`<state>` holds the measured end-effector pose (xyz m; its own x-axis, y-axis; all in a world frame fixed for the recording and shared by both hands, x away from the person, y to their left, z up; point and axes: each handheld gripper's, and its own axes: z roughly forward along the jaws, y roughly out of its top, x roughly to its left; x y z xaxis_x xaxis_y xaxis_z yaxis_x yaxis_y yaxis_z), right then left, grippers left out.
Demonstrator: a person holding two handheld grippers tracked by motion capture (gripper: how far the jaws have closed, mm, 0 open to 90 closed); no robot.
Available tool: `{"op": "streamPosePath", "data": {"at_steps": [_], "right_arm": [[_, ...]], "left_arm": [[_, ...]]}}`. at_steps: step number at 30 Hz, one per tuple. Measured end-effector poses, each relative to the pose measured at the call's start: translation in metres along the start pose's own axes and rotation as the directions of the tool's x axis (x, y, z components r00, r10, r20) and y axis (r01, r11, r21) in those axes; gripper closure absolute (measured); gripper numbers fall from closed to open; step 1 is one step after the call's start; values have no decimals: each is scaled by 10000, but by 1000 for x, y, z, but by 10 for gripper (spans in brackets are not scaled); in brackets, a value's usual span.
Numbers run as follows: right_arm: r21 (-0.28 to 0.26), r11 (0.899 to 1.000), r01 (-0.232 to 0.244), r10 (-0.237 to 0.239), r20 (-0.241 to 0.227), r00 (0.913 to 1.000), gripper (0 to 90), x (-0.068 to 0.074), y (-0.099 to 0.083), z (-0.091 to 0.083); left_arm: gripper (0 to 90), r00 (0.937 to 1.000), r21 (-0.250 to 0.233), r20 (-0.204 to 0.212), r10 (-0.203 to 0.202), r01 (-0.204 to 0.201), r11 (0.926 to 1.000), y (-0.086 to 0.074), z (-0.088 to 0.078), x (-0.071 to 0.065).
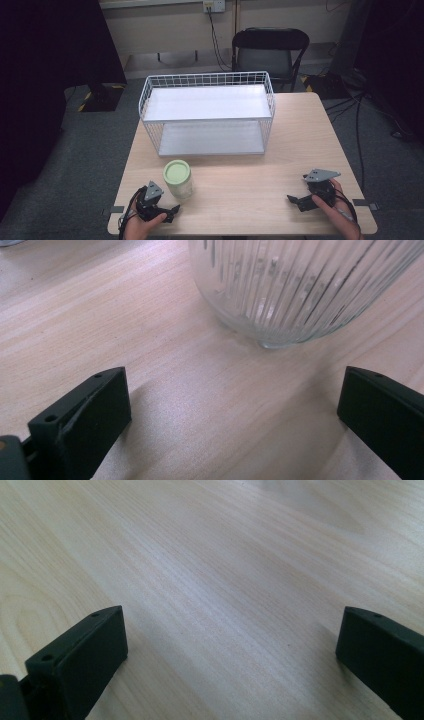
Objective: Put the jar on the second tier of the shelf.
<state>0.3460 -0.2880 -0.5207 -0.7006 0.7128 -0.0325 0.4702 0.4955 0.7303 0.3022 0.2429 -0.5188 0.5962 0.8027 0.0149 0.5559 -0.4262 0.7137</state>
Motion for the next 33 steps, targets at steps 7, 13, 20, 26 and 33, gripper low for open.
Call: {"op": "streamPosePath", "data": {"at_steps": [7, 13, 20, 26, 33], "right_arm": [[1, 10000, -1, 1, 0, 10000, 0, 0, 0, 0], [0, 10000, 0, 0, -1, 10000, 0, 0, 0, 0], [2, 10000, -1, 1, -1, 10000, 0, 0, 0, 0], [1, 10000, -2, 2, -1, 10000, 0, 0, 0, 0], [2, 10000, 0, 0, -1, 10000, 0, 0, 0, 0]], "left_arm": [[24, 9990, -159, 339, -285, 291, 9995, 3, -2, -1], [24, 9977, -709, 570, -368, 408, 9967, 13, -6, -2], [29, 9954, -1427, 884, -374, 498, 9885, 27, -9, -6], [32, 9932, -2137, 1030, -546, 757, 9740, 40, -7, -8], [52, 9933, -2605, 860, -776, 976, 9605, 51, 2, -12]]}}
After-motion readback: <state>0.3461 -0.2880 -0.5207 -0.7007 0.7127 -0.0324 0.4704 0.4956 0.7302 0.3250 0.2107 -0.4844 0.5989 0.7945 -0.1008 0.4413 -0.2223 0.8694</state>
